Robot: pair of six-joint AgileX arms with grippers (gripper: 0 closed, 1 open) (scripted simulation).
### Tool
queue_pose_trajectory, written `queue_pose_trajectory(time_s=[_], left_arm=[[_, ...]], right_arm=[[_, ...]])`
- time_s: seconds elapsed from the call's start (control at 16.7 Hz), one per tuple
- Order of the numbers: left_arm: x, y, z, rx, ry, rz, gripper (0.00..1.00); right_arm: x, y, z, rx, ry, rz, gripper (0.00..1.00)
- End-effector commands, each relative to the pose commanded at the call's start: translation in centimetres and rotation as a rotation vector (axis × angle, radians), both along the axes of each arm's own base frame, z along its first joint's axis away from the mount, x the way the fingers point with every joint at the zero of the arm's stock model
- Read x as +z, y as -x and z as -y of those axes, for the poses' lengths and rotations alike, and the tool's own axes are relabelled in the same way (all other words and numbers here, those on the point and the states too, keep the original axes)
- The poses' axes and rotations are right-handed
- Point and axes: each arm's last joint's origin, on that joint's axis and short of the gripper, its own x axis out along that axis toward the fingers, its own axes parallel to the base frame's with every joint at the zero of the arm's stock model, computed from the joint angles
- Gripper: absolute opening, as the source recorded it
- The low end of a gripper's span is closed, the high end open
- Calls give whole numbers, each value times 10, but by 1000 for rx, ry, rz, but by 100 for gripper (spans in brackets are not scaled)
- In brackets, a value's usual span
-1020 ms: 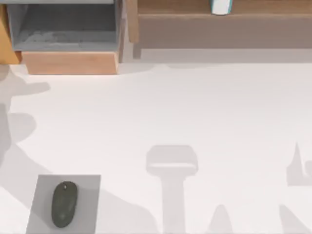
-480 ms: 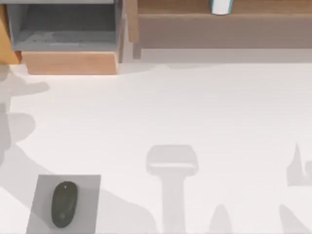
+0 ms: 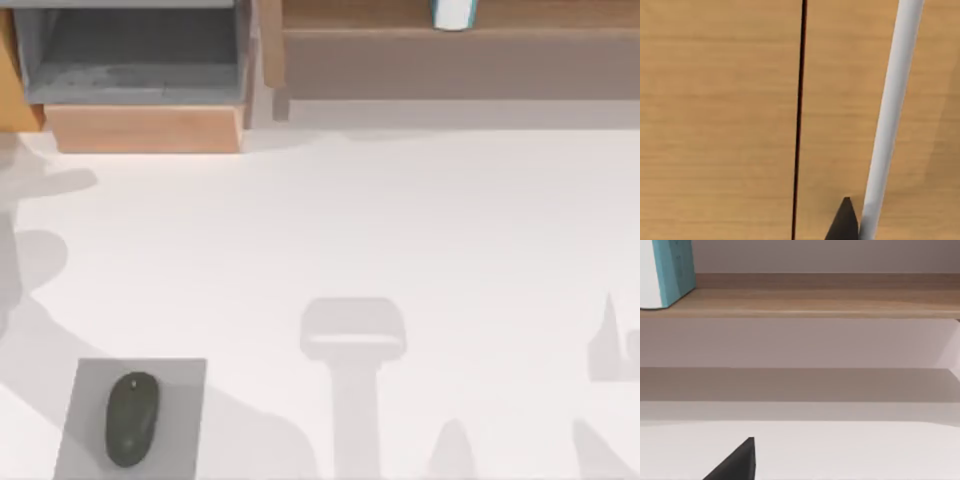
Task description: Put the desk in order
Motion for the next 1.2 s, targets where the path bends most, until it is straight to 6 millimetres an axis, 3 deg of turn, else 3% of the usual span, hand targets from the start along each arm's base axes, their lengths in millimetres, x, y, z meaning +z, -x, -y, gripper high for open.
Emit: queue_pose_trajectory(time_s=[0.42,0.48,0.66,1.02,1.2], left_arm=[[0,0,0,0,0,0,100],[-13,5,-1,5,22,-43,100],[-10,11,0,1,20,-36,100],[-12,43,-1,4,21,-40,100],[-13,45,-1,5,22,-43,100]], right_arm=[[0,0,0,0,0,0,100],[0,0,0,0,0,0,100],[0,0,0,0,0,0,100],[0,0,0,0,0,0,100],[0,0,0,0,0,0,100]])
